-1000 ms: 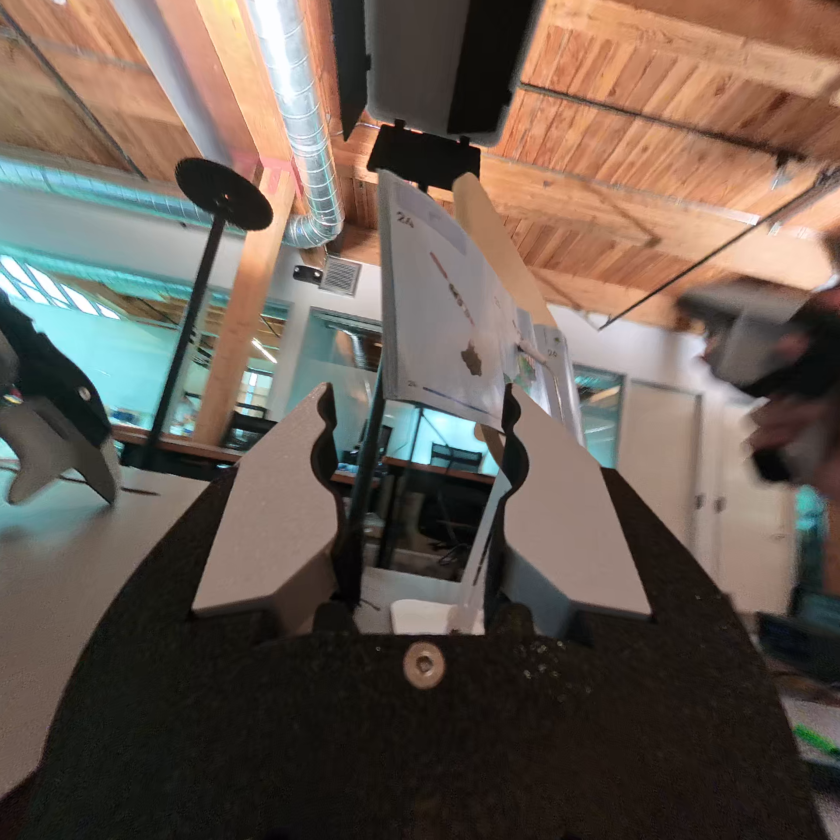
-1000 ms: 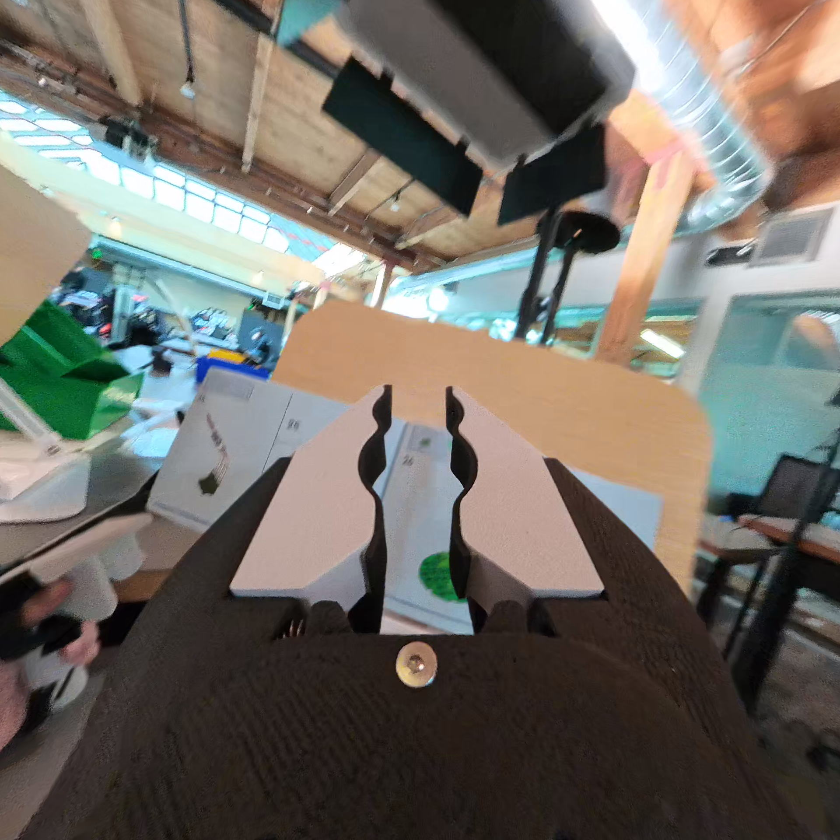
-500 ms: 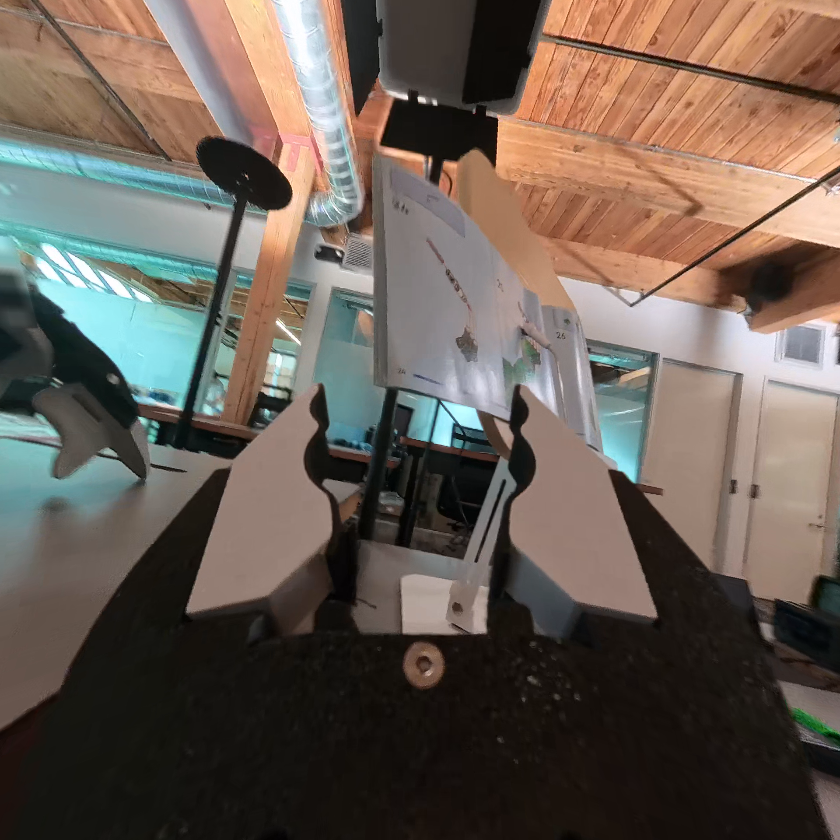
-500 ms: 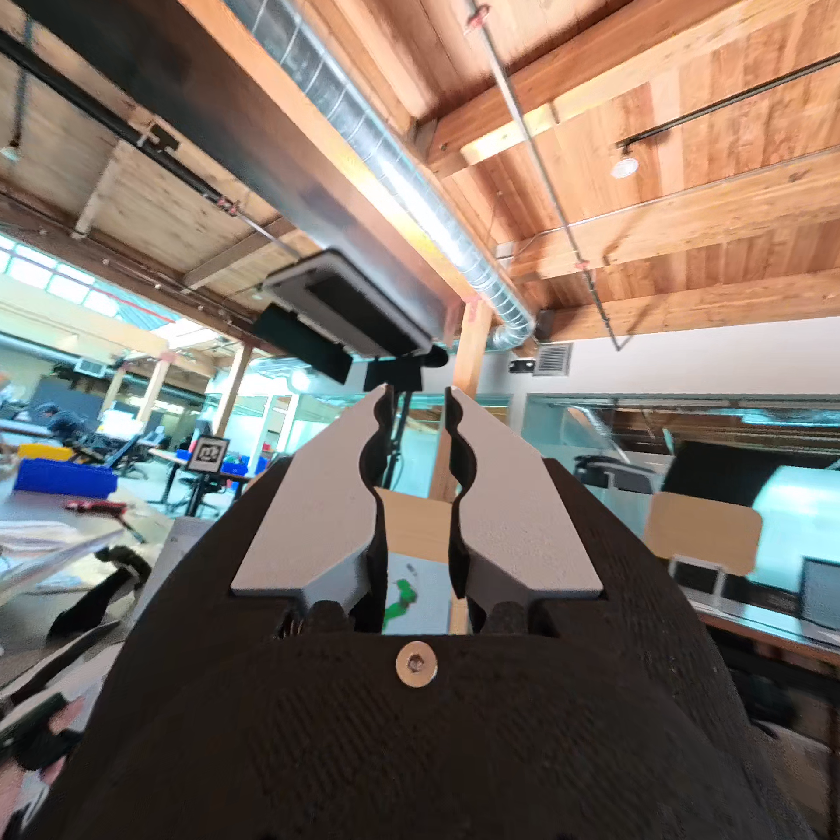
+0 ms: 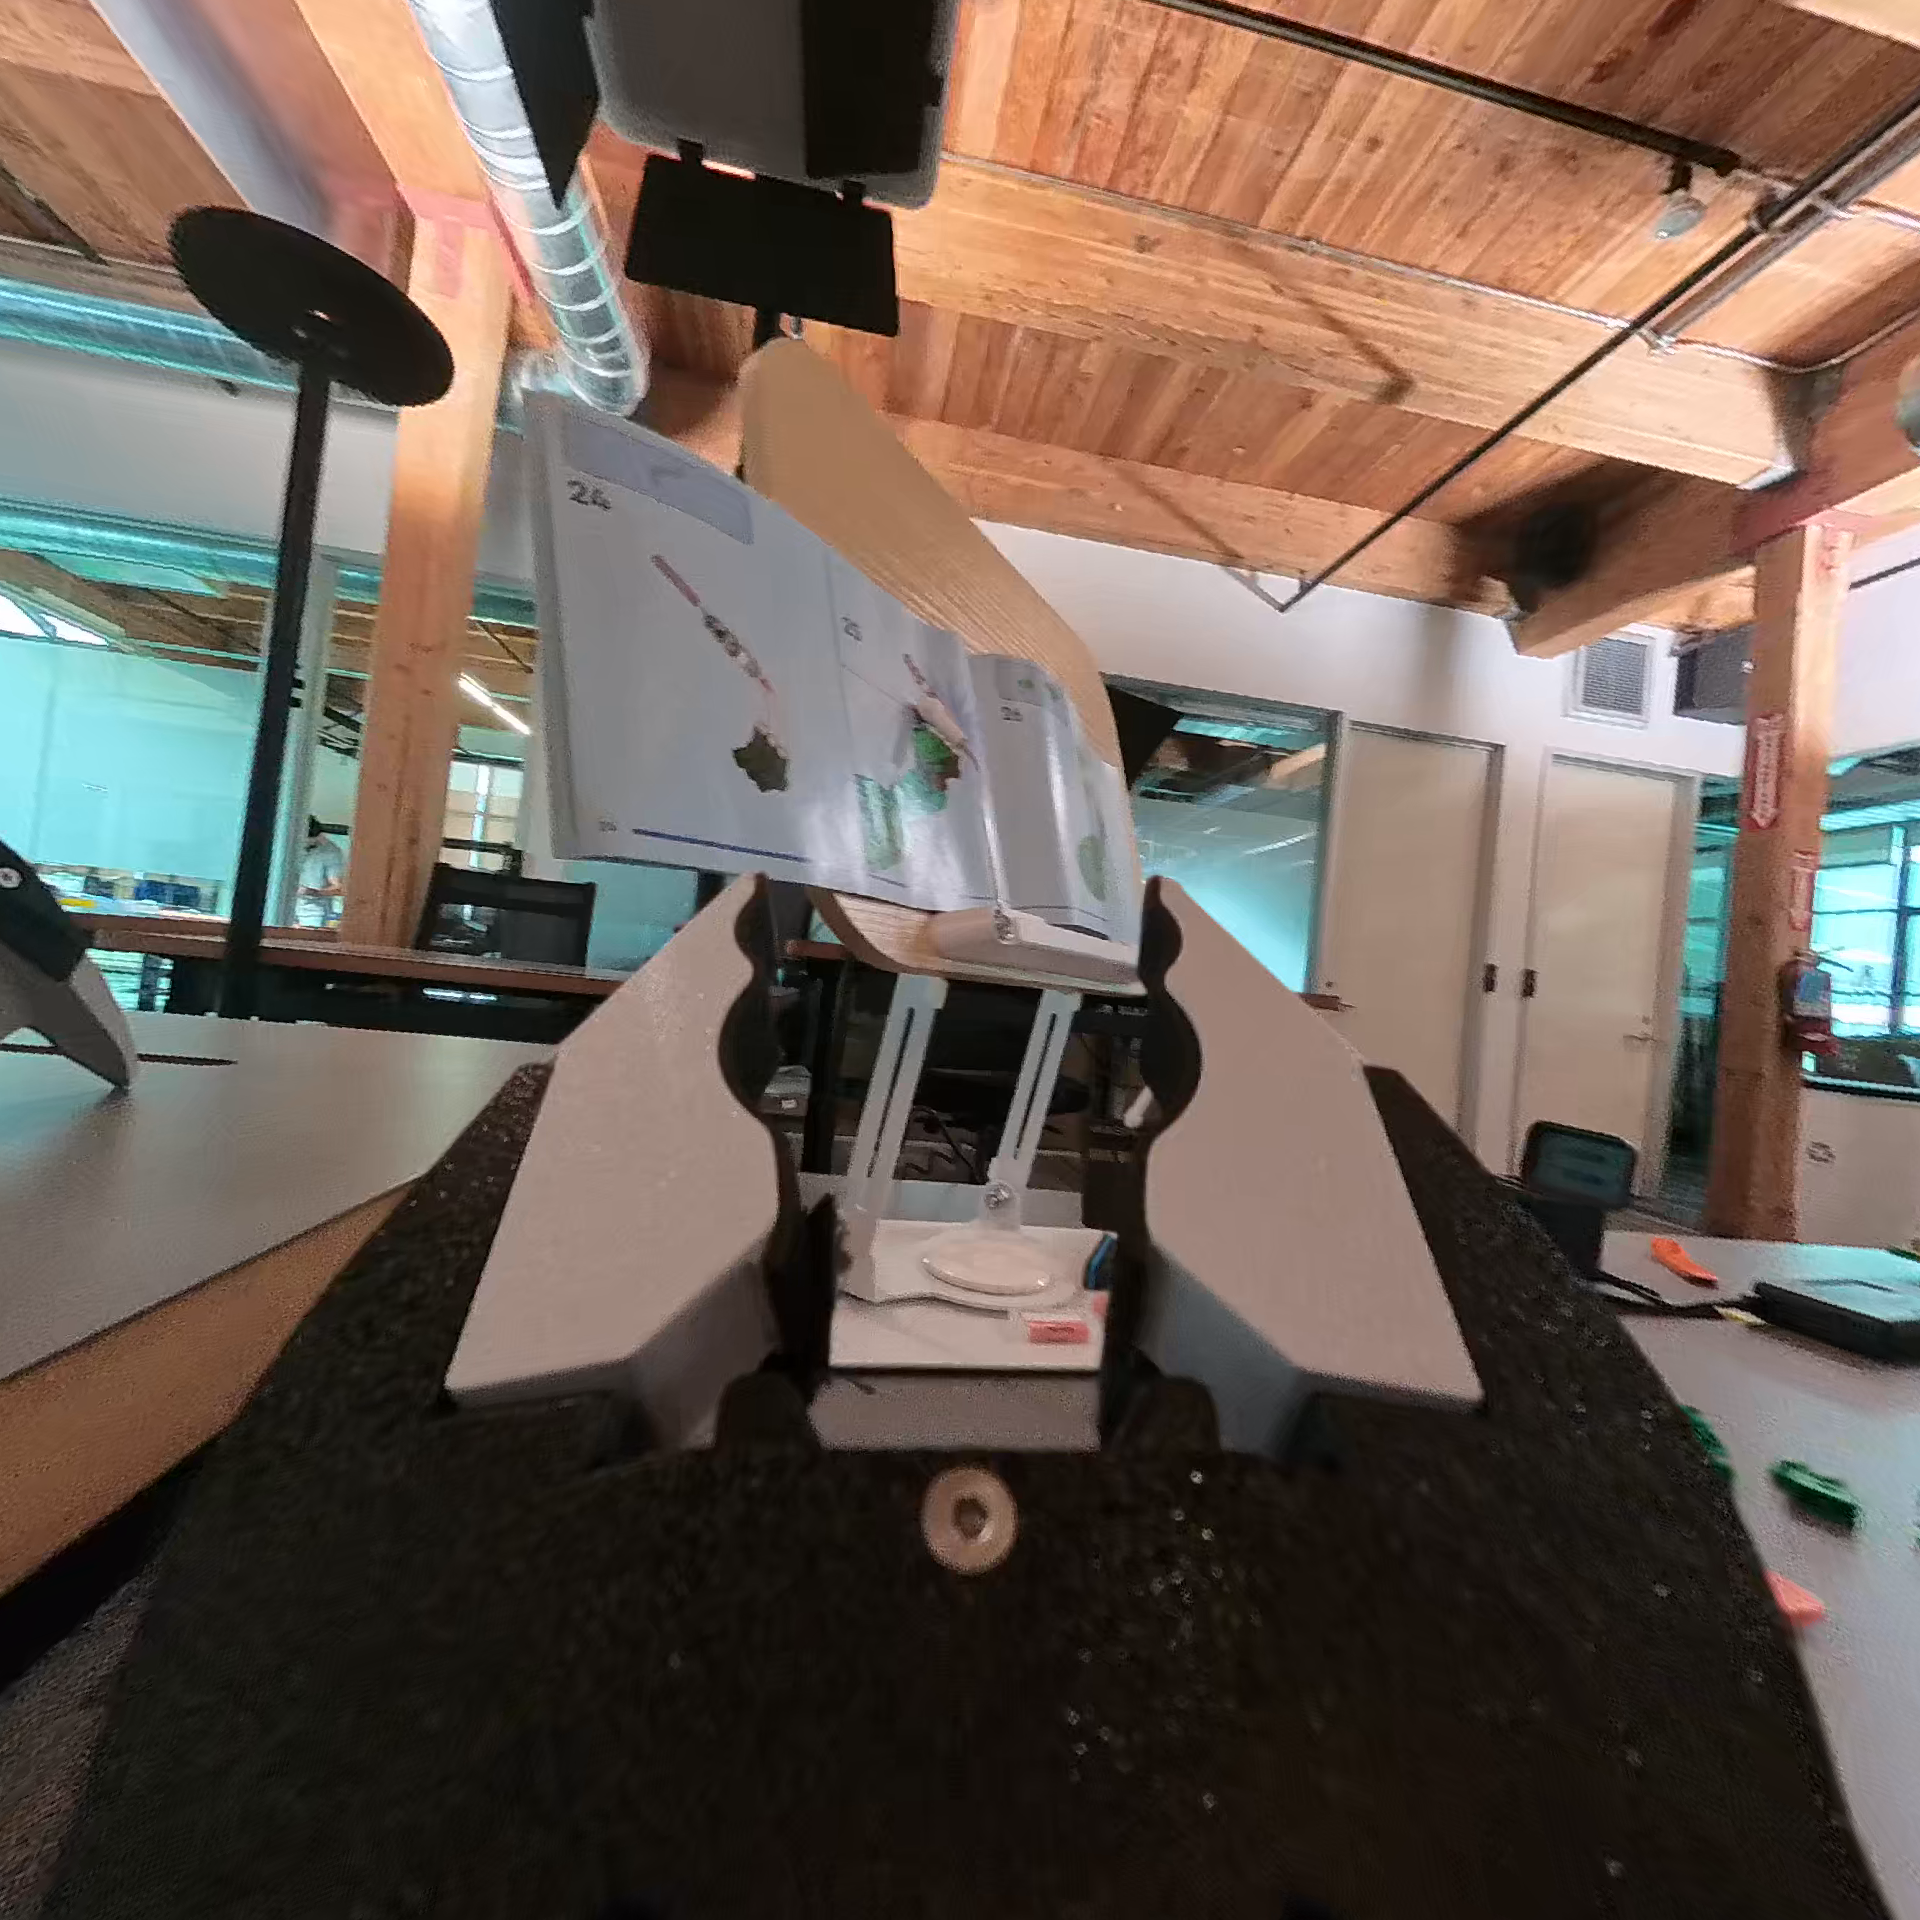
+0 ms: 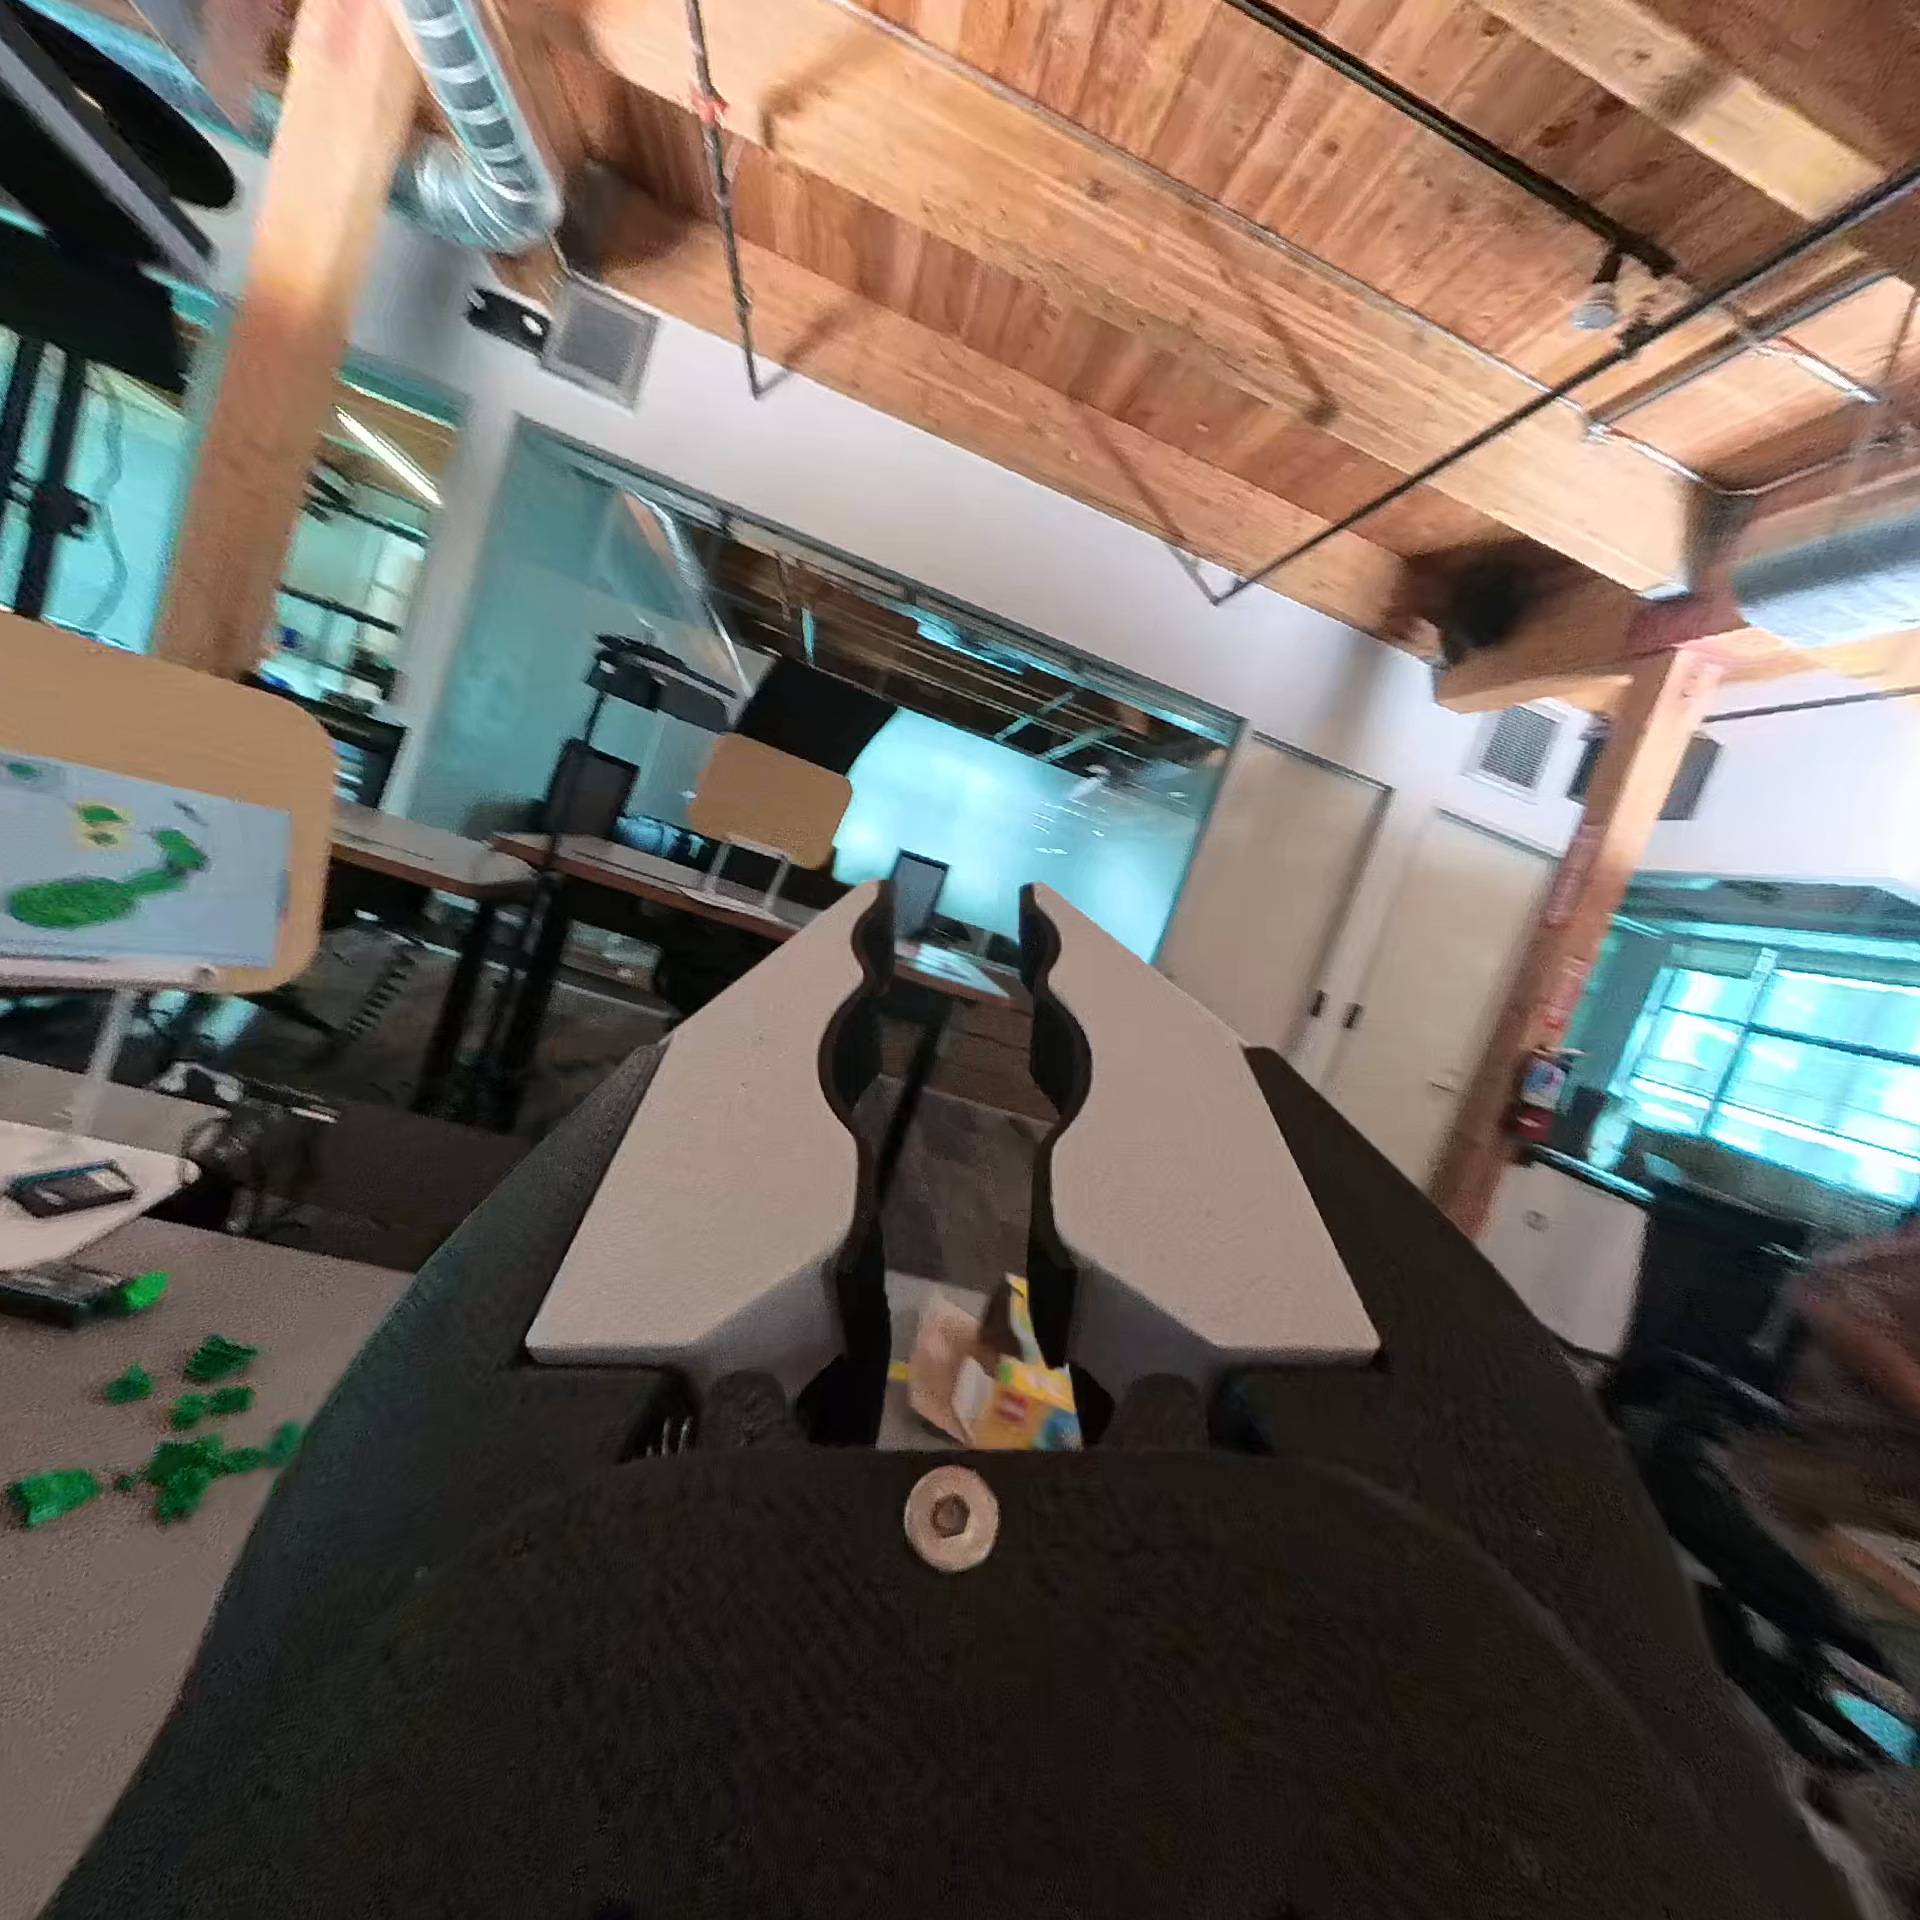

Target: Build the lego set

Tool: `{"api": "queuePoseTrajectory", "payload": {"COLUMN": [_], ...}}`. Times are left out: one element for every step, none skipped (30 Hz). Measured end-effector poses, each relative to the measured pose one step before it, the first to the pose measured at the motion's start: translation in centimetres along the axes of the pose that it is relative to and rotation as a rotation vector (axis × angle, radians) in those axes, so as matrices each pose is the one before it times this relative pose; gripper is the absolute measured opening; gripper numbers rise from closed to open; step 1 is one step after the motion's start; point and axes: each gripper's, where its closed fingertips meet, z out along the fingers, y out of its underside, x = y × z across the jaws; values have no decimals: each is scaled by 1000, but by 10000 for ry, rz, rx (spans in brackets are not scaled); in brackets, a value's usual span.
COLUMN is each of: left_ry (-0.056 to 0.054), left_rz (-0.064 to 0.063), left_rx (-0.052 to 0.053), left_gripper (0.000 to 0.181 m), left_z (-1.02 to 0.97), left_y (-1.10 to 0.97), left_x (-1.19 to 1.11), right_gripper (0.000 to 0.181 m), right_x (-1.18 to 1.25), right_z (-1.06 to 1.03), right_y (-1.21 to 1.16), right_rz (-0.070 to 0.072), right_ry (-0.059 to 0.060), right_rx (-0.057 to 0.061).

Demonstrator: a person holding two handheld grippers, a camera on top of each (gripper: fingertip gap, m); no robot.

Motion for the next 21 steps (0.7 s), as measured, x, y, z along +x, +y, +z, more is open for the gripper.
{"api": "queuePoseTrajectory", "payload": {"left_ry": [160, 148, 146, 146, 129, 106, 95, 111, 136, 121, -9, -108, -94, -90, -71, -62, -60, -50, -42, -22, -3], "left_rz": [-34, -6, 8, 8, 27, 64, 68, 61, 45, 30, 21, 39, 27, -21, -17, 21, 48, 66, 90, 97, 79], "left_rx": [-80, -61, -75, -101, -101, -80, -63, -67, -60, -30, 1, -13, 12, 0, -7, -14, -36, -42, -77, -115, -121], "left_gripper": [69, 69, 69, 70, 71, 70, 70, 69, 65, 60, 60, 61, 61, 61, 62, 62, 62, 62, 62, 62, 62], "left_z": [-246, -259, -238, -231, -220, -241, -249, -268, -247, -219, -154, -127, -84, -48, -33, -8, 14, 43, 89, 117, 106], "left_y": [-43, -85, -46, 5, -11, -36, -75, -70, -59, -88, -95, -51, -49, -7, 4, 20, 64, 80, 159, 230, 209], "left_x": [445, 423, 403, 381, 358, 334, 300, 303, 295, 237, 4, -167, -183, -184, -145, -111, -76, -45, -28, 13, 48], "right_gripper": [22, 23, 22, 22, 23, 23, 23, 23, 23, 23, 23, 23, 23, 24, 24, 23, 23, 23, 23, 23, 23], "right_x": [1057, 1051, 1031, 1005, 899, 820, 853, 935, 859, 743, 631, 537, 478, 385, 234, 53, -28, -30, -30, -51, -92], "right_z": [-909, -846, -735, -601, -467, -334, -211, -84, 11, 58, 49, 55, 50, 43, 46, 83, 157, 231, 303, 392, 475], "right_y": [142, 225, 359, 538, 702, 792, 823, 855, 842, 721, 530, 363, 278, 268, 287, 350, 521, 696, 797, 861, 898], "right_rz": [-109, -107, -109, -97, -97, -108, -130, -149, -137, -98, -59, -13, 25, 48, 97, 137, 135, 83, 32, 20, 37], "right_ry": [232, 237, 238, 235, 178, 134, 168, 214, 170, 114, 74, 54, 58, 50, 12, -44, -56, -38, -20, -27, -49], "right_rx": [-179, -145, -144, -201, -248, -268, -273, -293, -319, -282, -184, -90, -34, -12, 15, 32, -34, -116, -149, -162, -186]}}
